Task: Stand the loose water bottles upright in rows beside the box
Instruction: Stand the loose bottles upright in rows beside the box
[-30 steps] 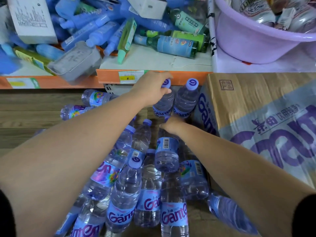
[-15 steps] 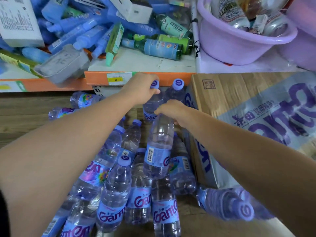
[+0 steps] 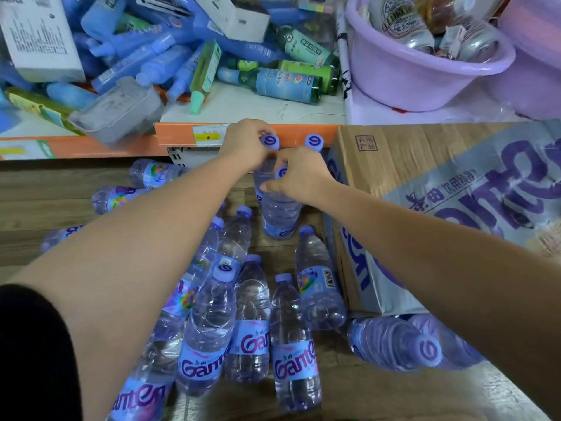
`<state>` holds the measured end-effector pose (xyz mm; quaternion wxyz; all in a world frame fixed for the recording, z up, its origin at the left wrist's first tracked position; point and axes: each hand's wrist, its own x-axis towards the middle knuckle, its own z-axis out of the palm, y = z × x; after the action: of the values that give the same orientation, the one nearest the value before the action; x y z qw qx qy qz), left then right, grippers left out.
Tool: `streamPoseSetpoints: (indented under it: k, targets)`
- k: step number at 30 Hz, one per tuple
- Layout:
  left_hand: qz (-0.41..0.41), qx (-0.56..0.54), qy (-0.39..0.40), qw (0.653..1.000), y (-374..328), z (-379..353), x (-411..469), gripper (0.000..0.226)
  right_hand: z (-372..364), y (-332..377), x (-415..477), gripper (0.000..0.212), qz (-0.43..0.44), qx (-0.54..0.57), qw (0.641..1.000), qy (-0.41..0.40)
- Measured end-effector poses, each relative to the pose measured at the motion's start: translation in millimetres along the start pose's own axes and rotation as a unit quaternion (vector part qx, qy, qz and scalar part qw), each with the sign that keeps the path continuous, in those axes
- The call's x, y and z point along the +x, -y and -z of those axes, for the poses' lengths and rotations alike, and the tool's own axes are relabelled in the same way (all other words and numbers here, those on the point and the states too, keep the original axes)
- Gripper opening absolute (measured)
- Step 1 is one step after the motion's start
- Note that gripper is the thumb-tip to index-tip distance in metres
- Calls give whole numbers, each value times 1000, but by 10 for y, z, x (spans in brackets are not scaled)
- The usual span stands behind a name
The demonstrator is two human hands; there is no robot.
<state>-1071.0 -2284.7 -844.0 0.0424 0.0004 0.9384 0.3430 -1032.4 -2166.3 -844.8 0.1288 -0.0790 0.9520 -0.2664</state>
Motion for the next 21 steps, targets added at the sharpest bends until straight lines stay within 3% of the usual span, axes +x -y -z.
streamPoseSetpoints:
  k: [4, 9, 12, 16, 19, 21]
  targets:
    - [16, -6, 69, 997, 48, 70, -29, 49, 38, -25, 35, 28, -22, 40, 999, 6]
    - [11, 45, 72, 996, 263, 139, -240, 30, -21, 17, 41, 37, -14, 24, 1000, 13]
    - [-23, 64, 120, 990, 293, 163, -371, 28, -56, 40, 59, 46, -47, 48, 997, 25]
    - [-57, -3, 167, 984, 213, 76, -540, 64, -22, 121, 40, 30, -75, 98, 990, 64]
    - [-88, 38, 141, 985, 210, -6, -578, 82, 83, 190, -44, 21, -142, 205, 963, 105]
    - [-102, 82, 125, 983, 201, -35, -590, 83, 168, 159, -89, 22, -197, 276, 934, 115]
